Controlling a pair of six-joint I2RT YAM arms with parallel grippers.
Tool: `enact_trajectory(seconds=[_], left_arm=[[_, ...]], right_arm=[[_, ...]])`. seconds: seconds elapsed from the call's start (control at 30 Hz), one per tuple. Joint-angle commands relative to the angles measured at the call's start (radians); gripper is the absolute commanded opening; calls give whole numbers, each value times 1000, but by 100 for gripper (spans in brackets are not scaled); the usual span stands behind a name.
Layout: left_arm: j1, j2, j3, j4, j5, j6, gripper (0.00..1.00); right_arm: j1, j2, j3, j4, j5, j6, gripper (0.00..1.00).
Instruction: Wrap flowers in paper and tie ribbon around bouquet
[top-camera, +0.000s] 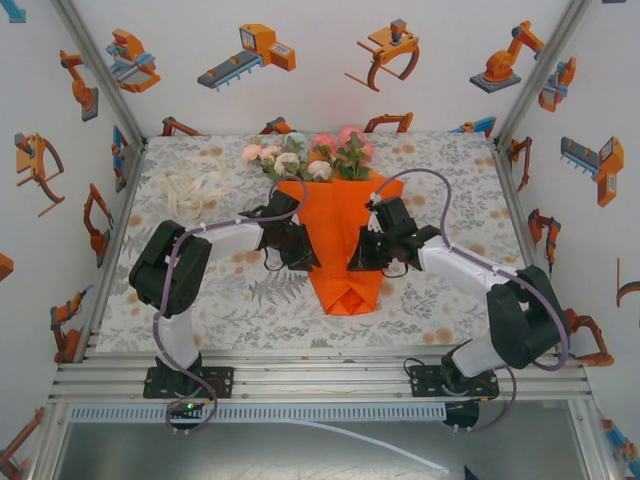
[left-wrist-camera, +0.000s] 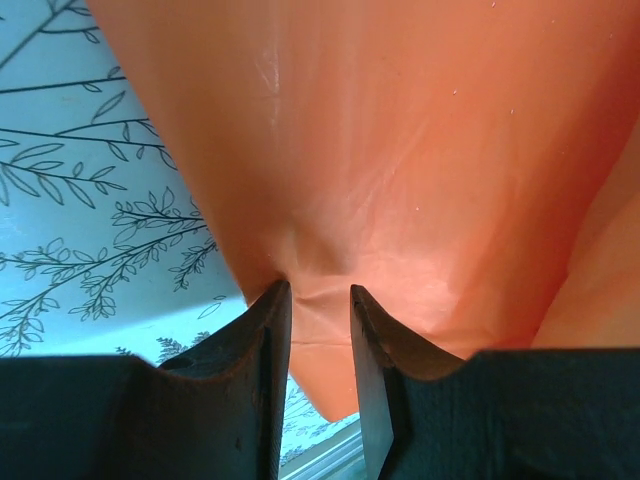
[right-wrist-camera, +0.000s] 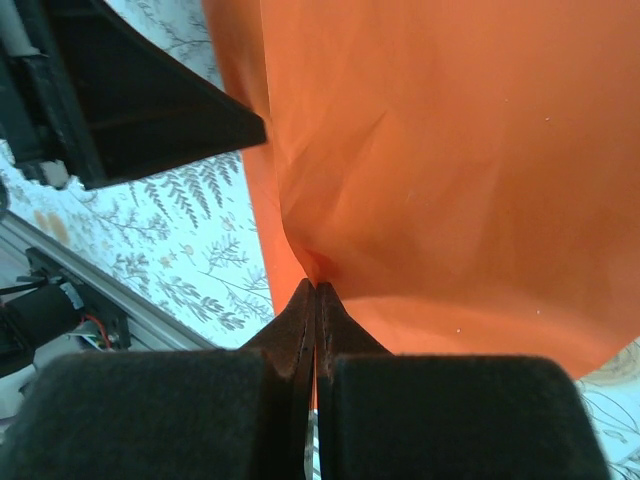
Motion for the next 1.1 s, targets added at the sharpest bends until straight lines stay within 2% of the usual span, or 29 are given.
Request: enact_trajectory(seconds=[0.0,0.4,0.57,0.83,0.93,1.07], left_arm=[[-5,9,15,27,17,0,33],[-6,14,-7,63,11,-39,32],[0,-14,-15,28,-19,-35,32],[43,-145,-29,-191,-213,-45,33],[72,-212,-29,-195,-212,-44,33],[84,-237,3,-120,-143,-61,33]], right_arm=[[22,36,54,75,-54,24,0],[81,261,143,218,-151,46,0],[87,348,152,218,-175,26,0],[87,362,136,208,-159,3,0],[87,371,138,207,-163,3,0],[87,379,142,213,-173,7,2]])
